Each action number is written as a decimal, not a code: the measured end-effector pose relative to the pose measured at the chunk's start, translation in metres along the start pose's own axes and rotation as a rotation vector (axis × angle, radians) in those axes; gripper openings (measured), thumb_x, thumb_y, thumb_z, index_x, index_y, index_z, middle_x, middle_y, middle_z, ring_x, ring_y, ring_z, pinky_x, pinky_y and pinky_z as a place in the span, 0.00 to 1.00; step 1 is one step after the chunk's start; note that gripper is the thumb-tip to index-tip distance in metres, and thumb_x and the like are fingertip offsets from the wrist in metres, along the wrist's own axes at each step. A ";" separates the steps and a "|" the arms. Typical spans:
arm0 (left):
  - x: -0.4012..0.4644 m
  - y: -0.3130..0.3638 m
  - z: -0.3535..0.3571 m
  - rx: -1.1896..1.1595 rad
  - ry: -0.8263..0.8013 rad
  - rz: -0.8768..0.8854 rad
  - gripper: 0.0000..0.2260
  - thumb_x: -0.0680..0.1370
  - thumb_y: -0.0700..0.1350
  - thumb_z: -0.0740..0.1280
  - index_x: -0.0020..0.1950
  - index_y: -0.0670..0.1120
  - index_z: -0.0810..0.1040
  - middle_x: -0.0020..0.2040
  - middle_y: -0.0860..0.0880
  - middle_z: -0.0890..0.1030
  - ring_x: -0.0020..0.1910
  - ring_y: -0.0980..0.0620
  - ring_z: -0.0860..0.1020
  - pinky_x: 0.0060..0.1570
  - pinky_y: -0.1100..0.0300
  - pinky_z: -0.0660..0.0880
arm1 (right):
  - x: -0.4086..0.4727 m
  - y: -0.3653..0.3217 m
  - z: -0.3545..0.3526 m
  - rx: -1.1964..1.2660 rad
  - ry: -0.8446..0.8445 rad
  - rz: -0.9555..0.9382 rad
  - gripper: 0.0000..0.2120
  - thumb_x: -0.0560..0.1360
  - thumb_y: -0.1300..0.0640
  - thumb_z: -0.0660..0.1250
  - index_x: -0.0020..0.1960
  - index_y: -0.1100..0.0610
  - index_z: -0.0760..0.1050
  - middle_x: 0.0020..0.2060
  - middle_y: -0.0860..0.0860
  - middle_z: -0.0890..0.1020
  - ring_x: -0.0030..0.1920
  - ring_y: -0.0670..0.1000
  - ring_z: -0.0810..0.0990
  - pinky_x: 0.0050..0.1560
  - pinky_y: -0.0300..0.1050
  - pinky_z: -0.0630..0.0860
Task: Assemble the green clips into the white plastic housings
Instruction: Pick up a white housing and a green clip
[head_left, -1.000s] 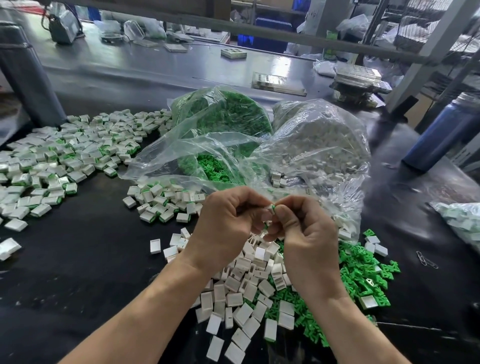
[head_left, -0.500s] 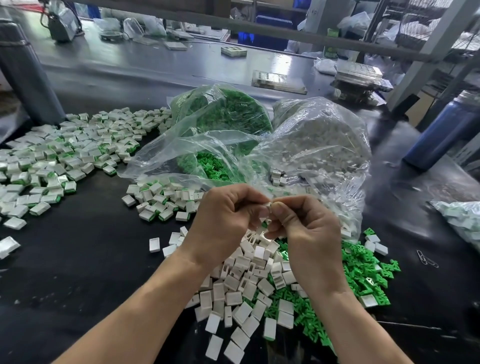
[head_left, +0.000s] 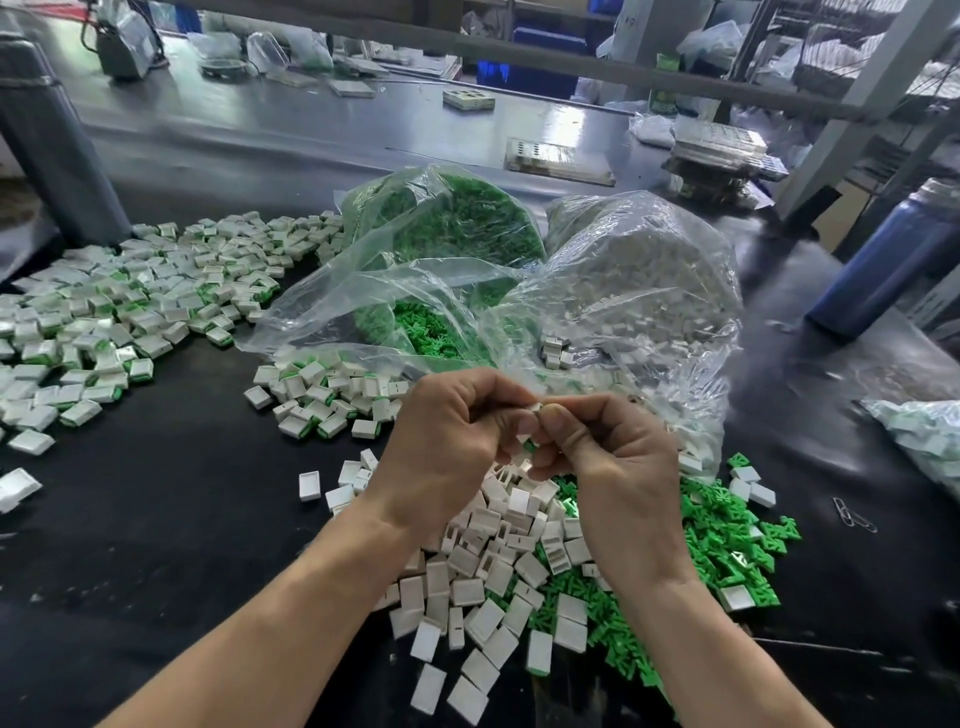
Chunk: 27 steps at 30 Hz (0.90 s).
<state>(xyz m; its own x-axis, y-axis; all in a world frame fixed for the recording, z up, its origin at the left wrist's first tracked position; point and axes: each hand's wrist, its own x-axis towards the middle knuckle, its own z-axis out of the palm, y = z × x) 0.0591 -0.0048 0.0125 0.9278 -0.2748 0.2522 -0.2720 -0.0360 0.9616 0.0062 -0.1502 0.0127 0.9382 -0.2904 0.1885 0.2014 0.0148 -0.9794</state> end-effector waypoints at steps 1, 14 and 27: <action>0.000 -0.001 -0.002 0.015 -0.012 0.006 0.11 0.77 0.31 0.72 0.46 0.47 0.85 0.37 0.52 0.85 0.33 0.55 0.82 0.35 0.64 0.79 | 0.000 0.000 -0.001 -0.006 -0.006 -0.009 0.04 0.79 0.65 0.70 0.47 0.62 0.83 0.39 0.59 0.86 0.35 0.56 0.83 0.37 0.49 0.84; -0.003 0.008 0.010 0.180 -0.083 0.097 0.05 0.77 0.41 0.76 0.51 0.49 0.85 0.59 0.56 0.80 0.61 0.61 0.78 0.60 0.72 0.70 | 0.006 -0.005 0.004 0.045 -0.060 0.278 0.31 0.85 0.36 0.54 0.34 0.51 0.81 0.27 0.53 0.75 0.23 0.50 0.68 0.21 0.42 0.62; -0.009 0.014 0.023 -0.005 -0.126 0.090 0.05 0.77 0.37 0.75 0.51 0.44 0.84 0.56 0.52 0.84 0.58 0.50 0.82 0.64 0.46 0.77 | 0.003 -0.004 0.009 0.219 -0.007 0.269 0.29 0.86 0.48 0.53 0.30 0.45 0.80 0.24 0.46 0.66 0.23 0.45 0.64 0.21 0.39 0.63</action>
<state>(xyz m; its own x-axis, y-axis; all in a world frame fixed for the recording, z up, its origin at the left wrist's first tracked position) 0.0409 -0.0249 0.0213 0.8600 -0.3956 0.3224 -0.3514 -0.0010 0.9362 0.0110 -0.1429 0.0176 0.9676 -0.2416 -0.0734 0.0011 0.2949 -0.9555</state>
